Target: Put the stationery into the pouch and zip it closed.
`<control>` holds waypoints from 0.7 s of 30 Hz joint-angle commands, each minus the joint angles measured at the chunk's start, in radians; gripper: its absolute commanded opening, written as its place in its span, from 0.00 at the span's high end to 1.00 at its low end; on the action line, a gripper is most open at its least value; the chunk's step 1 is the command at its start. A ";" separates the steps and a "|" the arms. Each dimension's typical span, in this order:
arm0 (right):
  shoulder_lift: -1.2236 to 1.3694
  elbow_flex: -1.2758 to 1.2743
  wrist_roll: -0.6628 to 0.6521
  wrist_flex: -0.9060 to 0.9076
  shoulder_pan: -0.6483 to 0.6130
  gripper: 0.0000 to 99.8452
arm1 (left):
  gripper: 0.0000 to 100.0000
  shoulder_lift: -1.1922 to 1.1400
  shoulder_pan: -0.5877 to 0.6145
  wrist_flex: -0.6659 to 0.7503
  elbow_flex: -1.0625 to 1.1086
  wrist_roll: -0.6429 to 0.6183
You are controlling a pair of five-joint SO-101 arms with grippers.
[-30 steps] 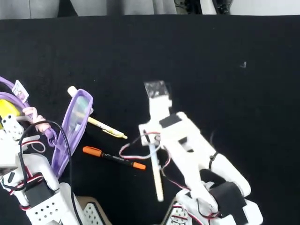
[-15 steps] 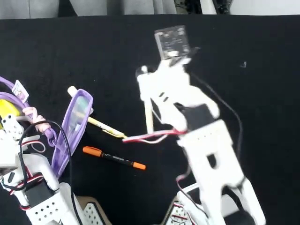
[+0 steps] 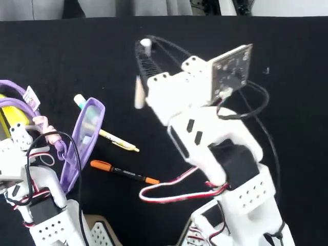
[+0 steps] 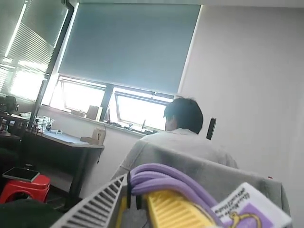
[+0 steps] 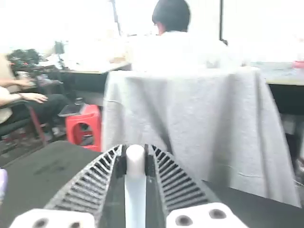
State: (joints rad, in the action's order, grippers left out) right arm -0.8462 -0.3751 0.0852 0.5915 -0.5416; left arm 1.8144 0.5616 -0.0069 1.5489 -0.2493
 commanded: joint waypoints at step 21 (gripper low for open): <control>-0.177 -0.216 -0.005 -0.374 -0.287 0.99 | 0.97 0.006 -0.016 0.018 0.001 -0.006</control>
State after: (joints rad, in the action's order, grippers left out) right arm -1.0104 -0.5363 0.0852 0.3168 -0.8163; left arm 1.8174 0.5539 -0.0069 1.5535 -0.2493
